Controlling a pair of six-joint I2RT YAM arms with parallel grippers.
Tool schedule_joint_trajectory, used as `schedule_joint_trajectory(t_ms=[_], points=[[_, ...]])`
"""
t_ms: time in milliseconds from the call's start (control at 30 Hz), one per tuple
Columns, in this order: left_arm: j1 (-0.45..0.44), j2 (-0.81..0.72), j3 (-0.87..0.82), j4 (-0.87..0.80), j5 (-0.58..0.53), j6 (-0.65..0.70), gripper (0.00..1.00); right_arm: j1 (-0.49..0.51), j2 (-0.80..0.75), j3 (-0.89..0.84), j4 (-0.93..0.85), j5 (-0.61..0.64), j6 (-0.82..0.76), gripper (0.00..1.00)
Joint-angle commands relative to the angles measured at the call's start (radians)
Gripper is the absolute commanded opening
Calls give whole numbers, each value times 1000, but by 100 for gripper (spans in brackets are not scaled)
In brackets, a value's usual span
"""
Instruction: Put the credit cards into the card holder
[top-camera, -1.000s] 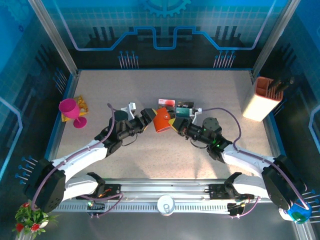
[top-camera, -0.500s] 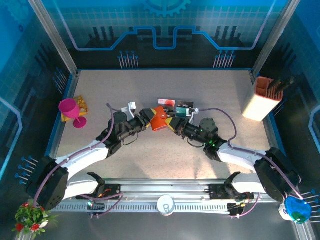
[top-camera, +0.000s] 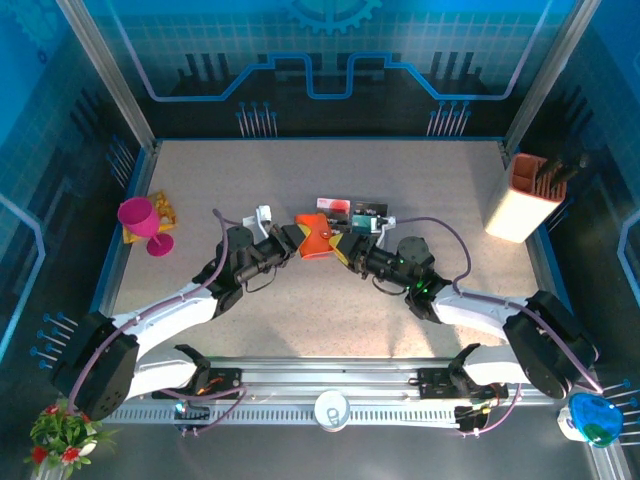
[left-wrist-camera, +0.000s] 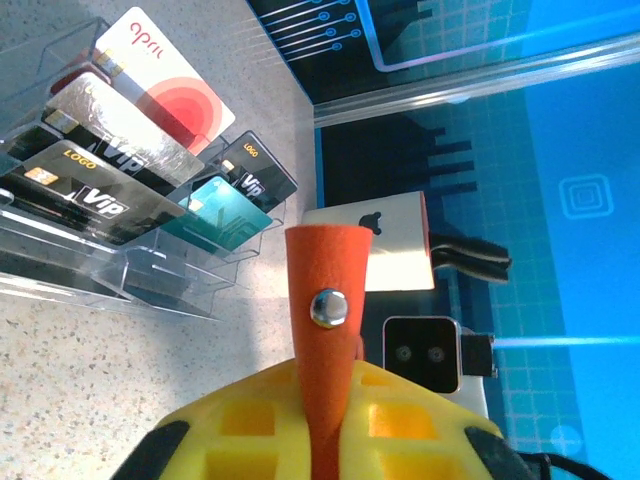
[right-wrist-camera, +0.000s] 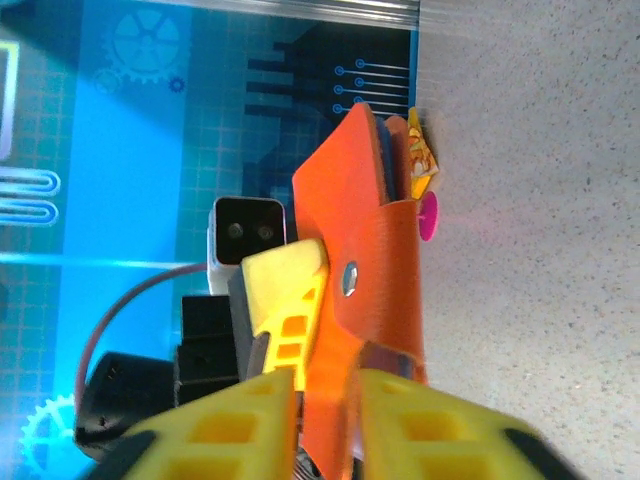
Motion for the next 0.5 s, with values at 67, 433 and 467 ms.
schedule_joint_trajectory(t_ms=[67, 433, 467], points=[[-1, -27, -9, -59, -5, 155, 0, -48, -174, 45, -429, 7, -223, 42], [-14, -102, 6, -221, -11, 334, 0, -6, -225, 383, -1241, 310, -774, 53], [-17, -100, 4, -224, -12, 336, 0, 10, -206, 401, -1244, 319, -784, 54]])
